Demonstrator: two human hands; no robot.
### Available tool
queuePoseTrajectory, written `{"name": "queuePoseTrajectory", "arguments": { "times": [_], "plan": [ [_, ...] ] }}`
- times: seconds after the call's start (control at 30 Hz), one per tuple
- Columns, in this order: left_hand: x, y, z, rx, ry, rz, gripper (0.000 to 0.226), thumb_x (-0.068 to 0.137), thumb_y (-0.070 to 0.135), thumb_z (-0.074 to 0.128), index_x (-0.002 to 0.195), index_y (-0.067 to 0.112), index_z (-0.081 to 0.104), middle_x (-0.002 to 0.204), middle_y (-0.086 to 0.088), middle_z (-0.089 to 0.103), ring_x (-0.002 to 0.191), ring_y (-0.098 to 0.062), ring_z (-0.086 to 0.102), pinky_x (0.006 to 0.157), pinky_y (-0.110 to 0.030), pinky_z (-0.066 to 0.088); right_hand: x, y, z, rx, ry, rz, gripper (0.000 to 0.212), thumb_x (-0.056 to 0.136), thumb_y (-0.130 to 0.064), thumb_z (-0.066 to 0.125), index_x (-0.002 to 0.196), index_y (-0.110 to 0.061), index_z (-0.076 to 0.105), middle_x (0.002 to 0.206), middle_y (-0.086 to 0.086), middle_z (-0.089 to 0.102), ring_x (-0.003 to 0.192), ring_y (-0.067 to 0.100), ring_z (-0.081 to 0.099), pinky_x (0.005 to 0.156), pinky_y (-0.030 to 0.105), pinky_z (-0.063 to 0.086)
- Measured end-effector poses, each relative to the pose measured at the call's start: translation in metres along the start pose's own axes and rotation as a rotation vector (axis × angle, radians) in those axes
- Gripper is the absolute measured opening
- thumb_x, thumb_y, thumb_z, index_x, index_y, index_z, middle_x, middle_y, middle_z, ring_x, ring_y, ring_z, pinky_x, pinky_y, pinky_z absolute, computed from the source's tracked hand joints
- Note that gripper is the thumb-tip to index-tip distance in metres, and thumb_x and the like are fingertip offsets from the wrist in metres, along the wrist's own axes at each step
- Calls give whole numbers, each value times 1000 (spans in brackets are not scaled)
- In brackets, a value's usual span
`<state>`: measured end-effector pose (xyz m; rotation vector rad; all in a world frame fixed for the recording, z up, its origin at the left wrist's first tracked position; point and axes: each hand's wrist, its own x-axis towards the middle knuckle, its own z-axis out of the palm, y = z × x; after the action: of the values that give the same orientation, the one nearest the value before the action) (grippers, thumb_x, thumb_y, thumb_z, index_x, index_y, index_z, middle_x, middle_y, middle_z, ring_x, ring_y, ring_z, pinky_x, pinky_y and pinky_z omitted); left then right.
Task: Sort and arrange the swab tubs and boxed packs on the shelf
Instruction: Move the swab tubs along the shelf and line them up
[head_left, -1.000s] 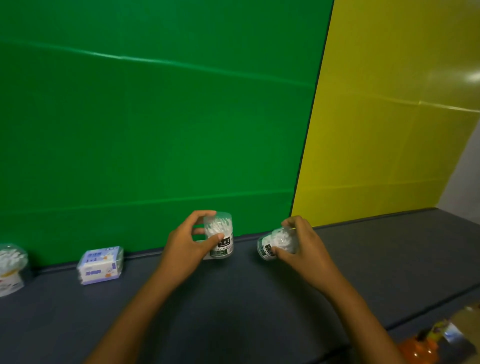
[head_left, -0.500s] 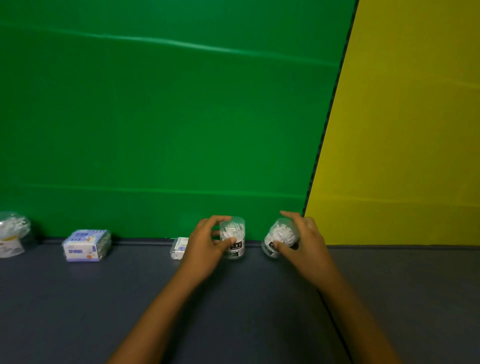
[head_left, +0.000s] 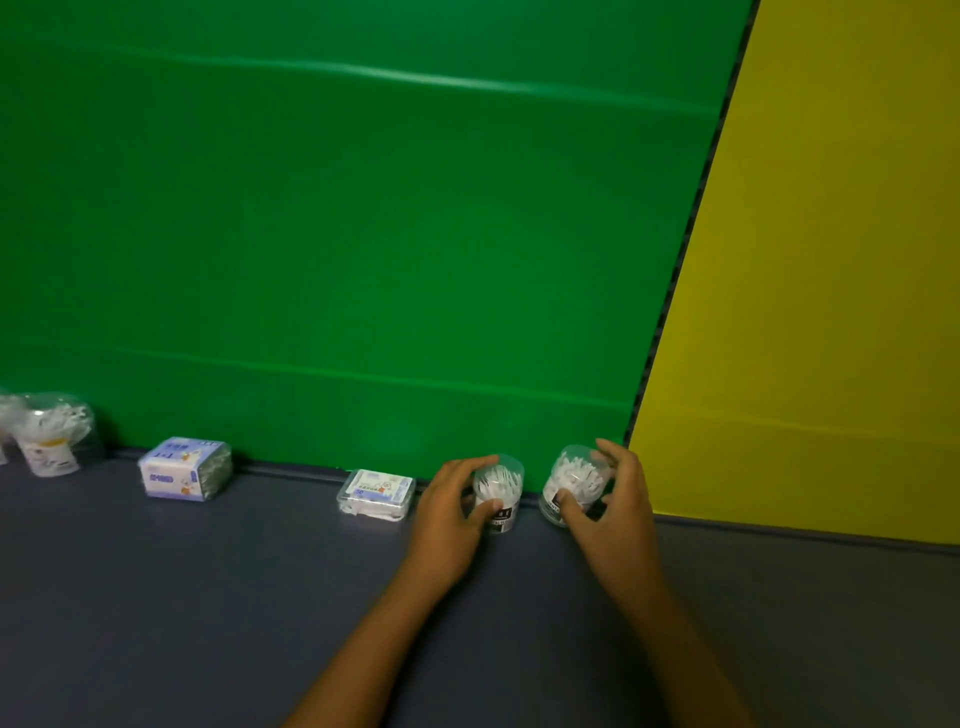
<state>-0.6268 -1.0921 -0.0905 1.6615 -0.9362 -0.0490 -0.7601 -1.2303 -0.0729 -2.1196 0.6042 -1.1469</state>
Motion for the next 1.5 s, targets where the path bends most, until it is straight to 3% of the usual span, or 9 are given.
{"name": "queuePoseTrajectory", "arguments": {
  "times": [0.1,0.3,0.4,0.47,0.63,0.97,1.13,1.3,1.5],
  "plan": [
    [1,0,3,54,-5,34,49,83,8,70,126,26,57,121,9,55,109,-5,58,93,-13,47,-1,3,1,0,3,-17,70,77,-12,79,136,-20,41,130,0,48,122,16,48,99,46,49],
    [2,-1,-5,168,-33,32,62,83,27,72,137,31,44,132,10,53,120,-8,51,101,-32,46,-1,4,0,-28,1,-80,66,77,-9,79,134,-15,45,127,2,47,118,15,48,98,26,45],
    [-5,6,-17,427,10,121,57,85,38,67,137,29,43,131,7,51,118,-11,50,93,-27,45,-2,7,-2,-55,-9,-102,60,78,-9,78,129,-17,50,125,1,45,113,9,47,88,4,40],
    [-12,11,-27,658,59,201,54,85,41,65,133,26,47,122,2,54,109,-18,54,85,-32,48,-2,9,-3,-59,-14,-122,53,78,-8,78,124,-18,53,123,1,46,110,6,47,86,0,39],
    [-16,7,-37,913,56,179,44,79,44,67,116,21,60,107,-1,59,95,-24,59,78,-37,50,-3,14,1,-58,-64,-144,42,78,-8,79,113,-18,57,117,-2,48,105,5,50,86,2,39],
    [-19,12,-36,902,50,103,42,80,40,67,117,21,59,108,-2,59,95,-23,59,77,-36,51,-7,16,5,-41,-146,-116,37,85,-12,74,115,-22,53,116,-5,49,105,1,49,86,2,38],
    [-20,24,-40,892,13,125,42,84,40,63,121,23,55,114,-1,57,102,-21,57,81,-35,50,-8,10,4,-131,-174,-114,50,83,-14,76,127,-18,52,132,-1,45,122,6,42,102,18,39],
    [-32,41,-74,893,37,149,44,83,40,65,123,24,55,115,1,57,101,-20,58,81,-35,50,-10,-28,5,-369,-156,-262,57,86,-32,71,137,-23,48,147,0,40,134,18,38,108,37,39],
    [-63,54,-153,1006,92,126,44,82,38,67,121,21,57,112,-3,59,99,-26,58,77,-38,49,-29,-104,30,-521,-226,-413,60,93,-51,53,143,-22,39,144,-2,44,133,19,40,108,34,34]
  ]
}}
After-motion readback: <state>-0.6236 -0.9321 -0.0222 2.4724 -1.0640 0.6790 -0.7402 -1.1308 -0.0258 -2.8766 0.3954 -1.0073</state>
